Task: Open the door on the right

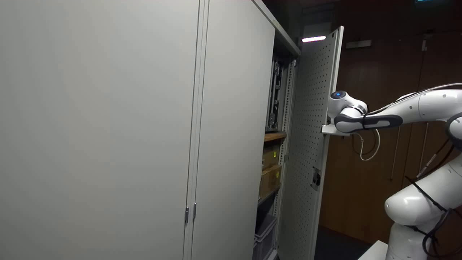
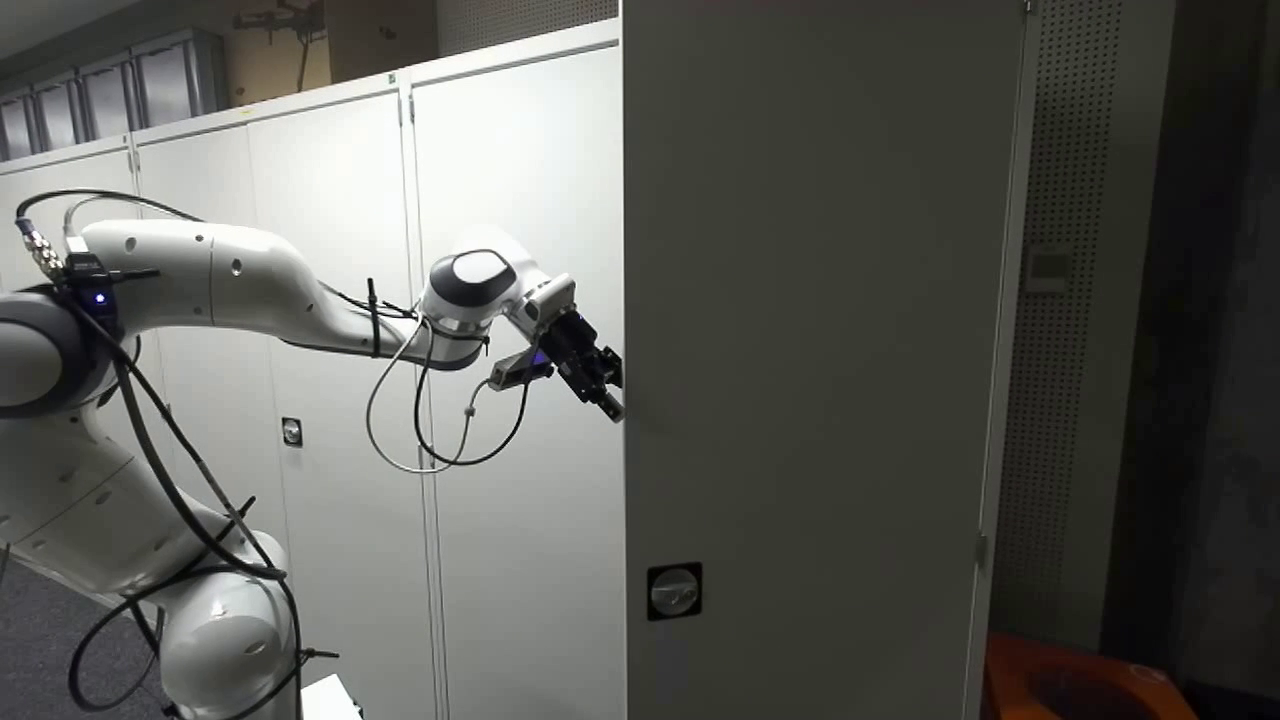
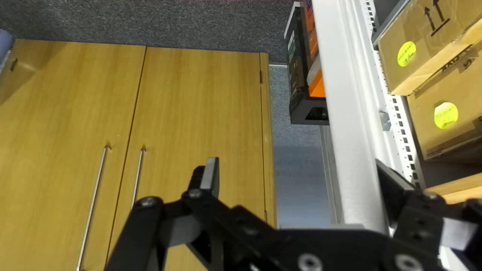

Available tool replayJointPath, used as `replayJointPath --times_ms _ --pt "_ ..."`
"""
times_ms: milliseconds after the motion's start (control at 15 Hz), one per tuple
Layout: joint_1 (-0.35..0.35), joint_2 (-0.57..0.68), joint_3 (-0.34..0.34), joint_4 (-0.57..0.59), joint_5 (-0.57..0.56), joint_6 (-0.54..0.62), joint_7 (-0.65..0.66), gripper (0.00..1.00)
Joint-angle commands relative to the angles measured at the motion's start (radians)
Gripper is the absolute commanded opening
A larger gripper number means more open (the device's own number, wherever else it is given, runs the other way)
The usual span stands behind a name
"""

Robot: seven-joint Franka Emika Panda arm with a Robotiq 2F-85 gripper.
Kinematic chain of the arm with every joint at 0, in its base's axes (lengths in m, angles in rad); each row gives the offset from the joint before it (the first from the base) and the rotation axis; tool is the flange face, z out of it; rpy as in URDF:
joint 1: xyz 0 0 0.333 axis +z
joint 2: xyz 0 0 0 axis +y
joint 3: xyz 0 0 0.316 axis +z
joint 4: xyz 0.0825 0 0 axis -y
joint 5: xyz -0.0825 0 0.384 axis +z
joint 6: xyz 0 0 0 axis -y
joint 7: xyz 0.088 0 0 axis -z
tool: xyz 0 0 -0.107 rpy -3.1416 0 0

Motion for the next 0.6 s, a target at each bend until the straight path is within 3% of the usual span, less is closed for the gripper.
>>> replayJointPath --times_ms 0,533 --pt "-0.038 -0.042 -0.016 -0.026 0.020 -0.029 0.010 1.00" --pt "-0.100 -0.062 -0.056 -0.031 0.060 -0.059 0.007 1.00"
